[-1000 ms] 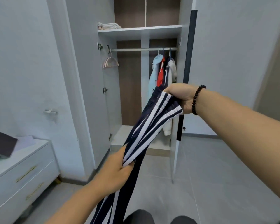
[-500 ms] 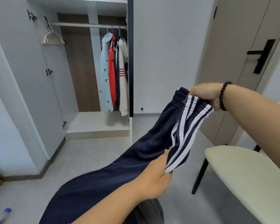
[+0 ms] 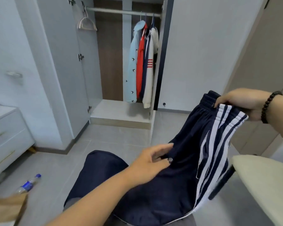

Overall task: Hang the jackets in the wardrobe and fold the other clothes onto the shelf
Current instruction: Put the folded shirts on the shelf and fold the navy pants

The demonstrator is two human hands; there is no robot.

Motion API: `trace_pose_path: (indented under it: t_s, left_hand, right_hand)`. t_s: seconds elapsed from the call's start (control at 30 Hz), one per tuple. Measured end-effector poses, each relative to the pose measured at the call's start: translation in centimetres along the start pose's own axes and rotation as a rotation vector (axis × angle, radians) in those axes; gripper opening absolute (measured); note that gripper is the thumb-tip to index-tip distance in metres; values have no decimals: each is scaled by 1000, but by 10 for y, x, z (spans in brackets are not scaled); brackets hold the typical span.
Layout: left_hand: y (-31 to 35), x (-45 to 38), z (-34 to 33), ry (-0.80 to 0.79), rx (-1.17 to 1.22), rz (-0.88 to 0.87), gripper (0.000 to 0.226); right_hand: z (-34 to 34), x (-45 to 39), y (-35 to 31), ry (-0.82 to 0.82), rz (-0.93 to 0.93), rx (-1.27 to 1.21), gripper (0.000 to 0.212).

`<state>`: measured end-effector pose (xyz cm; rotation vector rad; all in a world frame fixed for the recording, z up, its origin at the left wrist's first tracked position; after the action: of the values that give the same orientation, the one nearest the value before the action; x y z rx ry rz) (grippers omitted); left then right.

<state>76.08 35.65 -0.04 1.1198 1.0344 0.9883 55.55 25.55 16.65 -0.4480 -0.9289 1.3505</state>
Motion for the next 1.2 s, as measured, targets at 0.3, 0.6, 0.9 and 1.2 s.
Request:
trace_pose_path:
  t_s: [0.3, 0.6, 0.9, 1.2]
  left_hand:
    - [-55, 92, 215, 686, 139, 47, 32]
    - [-207, 158, 282, 881, 339, 430, 28]
    - [-315, 178, 267, 841, 422, 735, 31]
    - [-366, 162, 252, 613, 539, 991, 27]
  right_hand:
    - [-147, -17, -65, -257, 80, -150, 17]
    - [-292, -32, -85, -412, 75, -203, 9]
    - [-420, -49, -78, -471, 24, -245, 15]
    - [-473, -76, -59, -501, 3, -151, 17]
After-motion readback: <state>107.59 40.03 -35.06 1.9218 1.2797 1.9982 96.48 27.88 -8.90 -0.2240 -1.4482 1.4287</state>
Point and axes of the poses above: each hand's wrist, its own x-axis away from the middle knuckle, its own z-axis out of the back of the hand, y = z × x, the point moved 5 cm from there along -x, towards the middle knuckle, and after that the axes turned 2 degrees about -z, right-handed, at the moved point
